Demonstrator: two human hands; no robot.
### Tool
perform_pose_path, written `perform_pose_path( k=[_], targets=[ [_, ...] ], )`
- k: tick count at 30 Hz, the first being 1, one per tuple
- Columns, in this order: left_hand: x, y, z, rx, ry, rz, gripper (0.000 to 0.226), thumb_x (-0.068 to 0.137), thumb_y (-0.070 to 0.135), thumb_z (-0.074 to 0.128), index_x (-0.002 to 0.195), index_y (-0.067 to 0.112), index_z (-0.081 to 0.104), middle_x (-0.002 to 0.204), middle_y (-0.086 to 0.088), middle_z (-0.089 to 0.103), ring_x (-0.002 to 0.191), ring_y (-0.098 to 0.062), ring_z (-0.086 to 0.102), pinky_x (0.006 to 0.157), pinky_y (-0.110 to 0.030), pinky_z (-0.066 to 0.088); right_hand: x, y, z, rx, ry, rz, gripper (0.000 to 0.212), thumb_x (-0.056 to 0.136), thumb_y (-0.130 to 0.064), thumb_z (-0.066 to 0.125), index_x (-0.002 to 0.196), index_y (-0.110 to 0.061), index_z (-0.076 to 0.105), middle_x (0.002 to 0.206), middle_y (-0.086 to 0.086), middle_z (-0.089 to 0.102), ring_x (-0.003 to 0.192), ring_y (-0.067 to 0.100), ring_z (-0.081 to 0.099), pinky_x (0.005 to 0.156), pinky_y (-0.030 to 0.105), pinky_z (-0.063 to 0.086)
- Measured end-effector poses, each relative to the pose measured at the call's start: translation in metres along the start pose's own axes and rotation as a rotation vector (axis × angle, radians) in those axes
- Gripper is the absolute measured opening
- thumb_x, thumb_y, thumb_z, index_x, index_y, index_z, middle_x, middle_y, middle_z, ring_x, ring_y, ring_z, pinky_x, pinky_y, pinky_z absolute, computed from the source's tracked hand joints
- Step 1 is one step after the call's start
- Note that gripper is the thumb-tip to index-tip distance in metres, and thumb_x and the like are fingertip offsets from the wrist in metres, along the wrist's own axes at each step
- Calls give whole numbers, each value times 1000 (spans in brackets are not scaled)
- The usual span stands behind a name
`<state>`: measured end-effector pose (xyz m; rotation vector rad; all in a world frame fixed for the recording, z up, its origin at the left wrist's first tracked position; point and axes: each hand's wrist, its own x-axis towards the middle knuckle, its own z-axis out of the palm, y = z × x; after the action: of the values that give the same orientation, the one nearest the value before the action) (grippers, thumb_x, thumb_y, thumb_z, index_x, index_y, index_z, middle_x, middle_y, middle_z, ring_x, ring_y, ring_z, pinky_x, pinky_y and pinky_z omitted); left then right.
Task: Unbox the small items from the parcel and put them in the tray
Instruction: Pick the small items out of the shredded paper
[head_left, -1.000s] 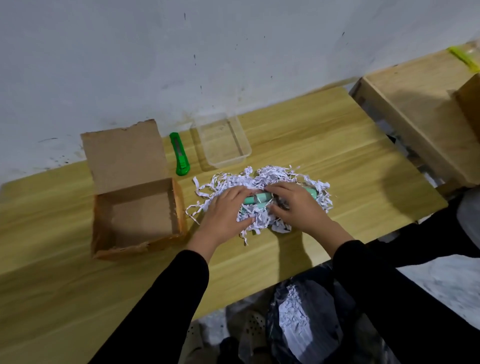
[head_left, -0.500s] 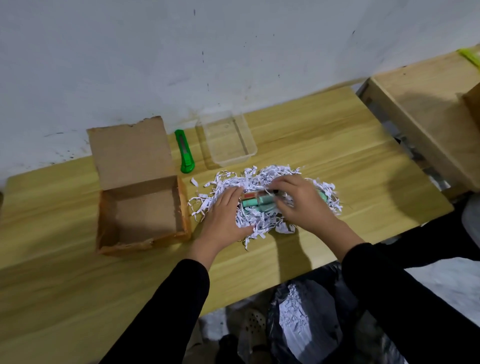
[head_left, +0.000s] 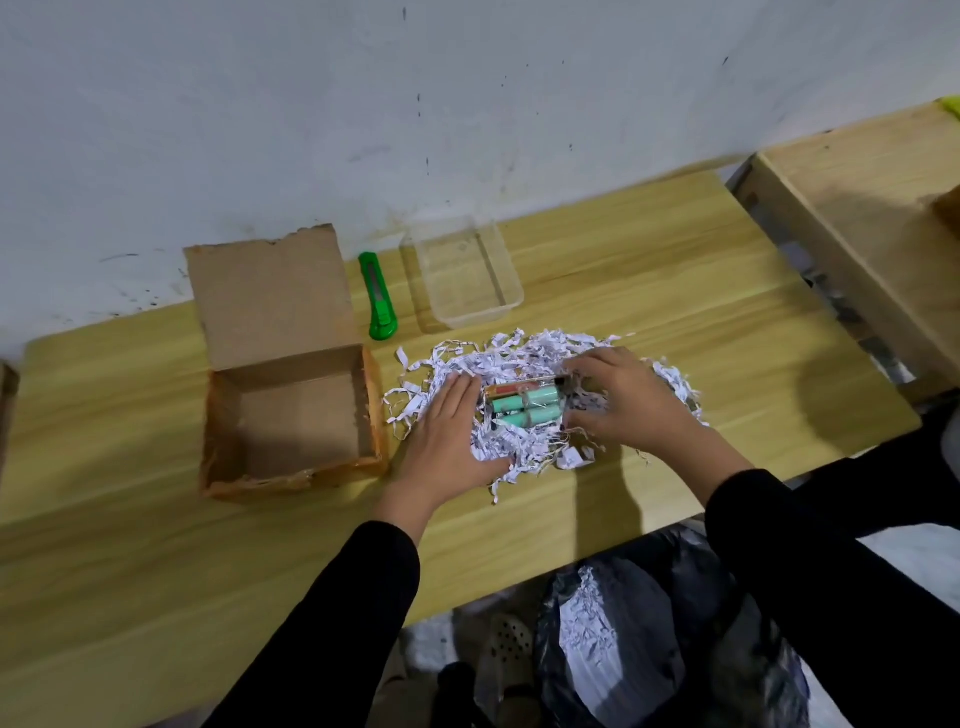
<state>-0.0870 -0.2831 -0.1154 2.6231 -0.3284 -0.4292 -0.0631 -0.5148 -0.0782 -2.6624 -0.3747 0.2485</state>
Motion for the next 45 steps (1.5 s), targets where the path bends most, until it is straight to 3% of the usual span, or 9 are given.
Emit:
perform_pose_path(
  k=[2, 5, 12, 19, 29, 32, 37, 40, 45],
  targets=[
    [-1, 0, 1, 9, -5, -4, 106, 74, 58, 64, 150, 19, 1, 159, 5, -4, 146, -10, -9, 118, -32, 3, 2, -7, -1, 37, 61, -56, 51, 70, -21, 77, 114, -4, 60, 112, 17, 62, 107, 35, 54, 90, 42, 44],
    [-1, 0, 2, 12, 2, -5, 107, 74, 58, 64, 150, 18, 1, 159, 4, -4, 146, -11, -9, 120, -33, 3, 10, -24, 6, 44, 16, -130, 43, 72, -19, 72, 112, -7, 60, 109, 12, 62, 104, 31, 54, 88, 42, 47],
    [-2, 1, 1, 39, -19, -19, 110, 72, 59, 64, 150, 19, -2, 159, 4, -7, 145, -12, -13, 118, -34, -1, 21, -29, 25, -27, -139, -93, 60, 61, -14, 74, 119, -11, 56, 112, 9, 61, 105, 30, 53, 84, 39, 50],
    [-1, 1, 2, 50, -29, -39, 111, 71, 61, 63, 150, 19, -3, 159, 4, -9, 145, -12, -15, 119, -34, -1, 15, -25, 18, 12, -77, -39, 52, 65, -16, 70, 116, -13, 57, 110, 8, 62, 100, 28, 56, 81, 41, 51],
    [-2, 2, 1, 53, -50, -62, 111, 70, 58, 65, 150, 20, -2, 159, 3, -9, 145, -11, -15, 118, -33, -2, 9, -34, -19, 177, 123, 23, 60, 72, -24, 76, 126, -13, 51, 120, 8, 62, 106, 25, 57, 90, 39, 49],
    [-2, 1, 0, 41, -49, -56, 110, 70, 57, 65, 150, 21, -2, 159, 4, -9, 145, -11, -15, 118, -34, -2, 16, -37, -36, 180, 174, 37, 58, 72, -23, 76, 123, -10, 53, 115, 9, 63, 100, 23, 57, 88, 38, 50],
    [-2, 2, 1, 43, -42, -46, 110, 71, 57, 64, 150, 21, -3, 159, 4, -9, 145, -12, -15, 119, -35, -2, 40, -38, -58, 215, 268, 132, 50, 74, -22, 74, 118, -9, 54, 106, 9, 61, 91, 21, 54, 80, 30, 46],
    [-3, 1, 2, 41, -19, -38, 108, 72, 58, 63, 150, 22, -3, 159, 5, -10, 145, -12, -15, 118, -34, -4, 65, -31, -56, 262, 314, 216, 42, 76, -28, 72, 112, -12, 57, 103, 9, 62, 89, 24, 58, 81, 39, 51],
    [-5, -1, 6, 62, 31, -16, 103, 75, 61, 55, 150, 22, -4, 158, 5, -12, 144, -10, -18, 118, -32, -8, 103, -14, -27, 311, 258, 390, 35, 80, -31, 68, 104, -8, 58, 99, 11, 63, 83, 24, 59, 67, 32, 49]
  ],
)
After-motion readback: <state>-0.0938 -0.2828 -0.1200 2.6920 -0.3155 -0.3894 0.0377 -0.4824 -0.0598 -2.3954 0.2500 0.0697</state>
